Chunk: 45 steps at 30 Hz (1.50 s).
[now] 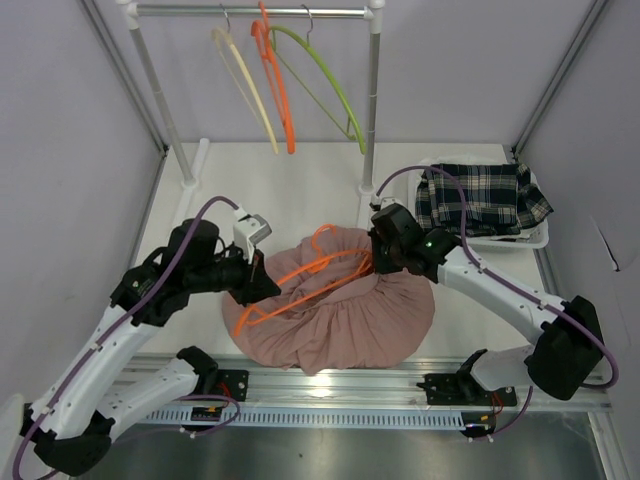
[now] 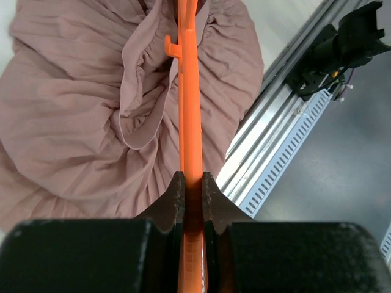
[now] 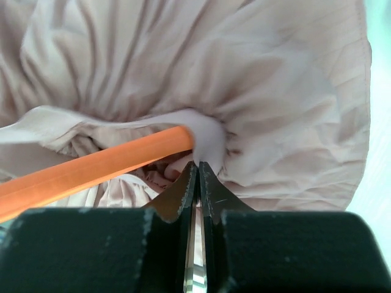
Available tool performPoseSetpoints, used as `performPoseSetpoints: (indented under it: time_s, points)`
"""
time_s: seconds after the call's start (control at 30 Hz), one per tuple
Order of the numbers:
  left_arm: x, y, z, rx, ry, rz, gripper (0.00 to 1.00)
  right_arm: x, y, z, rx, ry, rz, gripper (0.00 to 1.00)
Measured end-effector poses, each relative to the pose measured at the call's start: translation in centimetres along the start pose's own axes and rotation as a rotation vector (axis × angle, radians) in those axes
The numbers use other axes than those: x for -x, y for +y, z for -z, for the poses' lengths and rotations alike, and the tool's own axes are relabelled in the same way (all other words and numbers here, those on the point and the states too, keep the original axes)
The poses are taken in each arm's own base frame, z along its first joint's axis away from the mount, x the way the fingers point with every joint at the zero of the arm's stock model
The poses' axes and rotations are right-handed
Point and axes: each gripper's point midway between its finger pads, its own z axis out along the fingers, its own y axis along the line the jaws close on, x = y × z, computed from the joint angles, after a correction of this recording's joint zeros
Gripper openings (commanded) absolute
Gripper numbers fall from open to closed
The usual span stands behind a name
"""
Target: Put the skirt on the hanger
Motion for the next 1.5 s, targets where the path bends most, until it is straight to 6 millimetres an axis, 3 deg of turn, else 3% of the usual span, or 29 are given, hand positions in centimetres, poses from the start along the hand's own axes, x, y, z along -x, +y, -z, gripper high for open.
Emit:
performPoseSetpoints:
  time_s: [0.23, 0.37, 0.67, 0.9, 1.27, 1.4, 1.5]
  points:
    - [-0.3, -0.5, -2.7, -0.053, 0.044, 0.000, 0.00, 1.3, 0.5, 1.9, 0.021, -0.037, 0.006, 0.06]
    - [-0.6, -0.8, -3.2, -0.065, 0.059, -0.002, 0.00, 1.8, 1.0, 2.5, 0.034, -0.048, 0.015, 0.07]
    - [-0.8, -0.7, -4.8, -0.072, 0.057, 0.009, 0.00, 1.3, 2.5, 3.2, 0.063, -0.042, 0.052, 0.06]
    - [0.2, -0.4, -6.3, -0.076, 0.021, 0.010, 0.00, 1.2, 3.5, 4.5, 0.084, -0.067, 0.061, 0.06]
    - [-0.9, 0.4, -9.1, -0.105, 0.007, 0.024, 0.00, 1.0, 3.7, 5.2, 0.086, -0.076, 0.060, 0.07]
    - [-1.0, 0.5, -9.9, -0.114, 0.003, 0.028, 0.00, 0.9, 3.6, 4.9, 0.083, -0.083, 0.055, 0.14]
    - [-1.1, 0.6, -10.4, -0.121, 0.005, 0.029, 0.00, 0.0, 3.3, 4.1, 0.078, -0.076, 0.053, 0.28]
